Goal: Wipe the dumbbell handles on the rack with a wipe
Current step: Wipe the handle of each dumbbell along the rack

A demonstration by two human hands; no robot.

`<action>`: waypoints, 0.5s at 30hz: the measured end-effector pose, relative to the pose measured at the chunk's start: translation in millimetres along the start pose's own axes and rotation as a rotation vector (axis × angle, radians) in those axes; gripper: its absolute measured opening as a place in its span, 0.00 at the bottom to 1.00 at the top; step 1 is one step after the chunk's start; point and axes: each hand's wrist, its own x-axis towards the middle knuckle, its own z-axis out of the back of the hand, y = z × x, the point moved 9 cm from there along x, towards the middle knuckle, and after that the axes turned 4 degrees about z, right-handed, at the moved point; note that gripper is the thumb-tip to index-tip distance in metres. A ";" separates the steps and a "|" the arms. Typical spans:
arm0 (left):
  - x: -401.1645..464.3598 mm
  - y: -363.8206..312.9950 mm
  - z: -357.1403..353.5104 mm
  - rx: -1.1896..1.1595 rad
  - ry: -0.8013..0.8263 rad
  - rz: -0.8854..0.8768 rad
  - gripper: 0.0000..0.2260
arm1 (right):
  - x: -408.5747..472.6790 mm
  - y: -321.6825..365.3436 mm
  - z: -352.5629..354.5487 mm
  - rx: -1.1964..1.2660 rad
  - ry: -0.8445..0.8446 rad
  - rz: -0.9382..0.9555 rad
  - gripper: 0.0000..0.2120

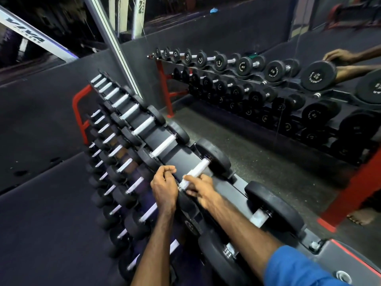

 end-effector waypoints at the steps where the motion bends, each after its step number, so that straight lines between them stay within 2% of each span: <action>1: 0.3 -0.1 0.3 0.002 0.001 -0.002 0.12 | -2.5 -5.6 -2.8 -0.010 0.005 -0.013 0.12; 7: -3.9 -2.9 1.2 0.013 -0.009 -0.001 0.12 | 8.9 17.5 11.6 0.080 -0.075 0.020 0.11; 11: 0.1 -0.8 0.9 0.001 0.000 0.001 0.12 | -1.0 -3.2 -0.7 0.003 0.031 -0.034 0.09; 15: -1.6 0.2 1.2 0.003 -0.004 0.022 0.12 | 7.8 22.0 15.4 0.188 -0.031 -0.013 0.09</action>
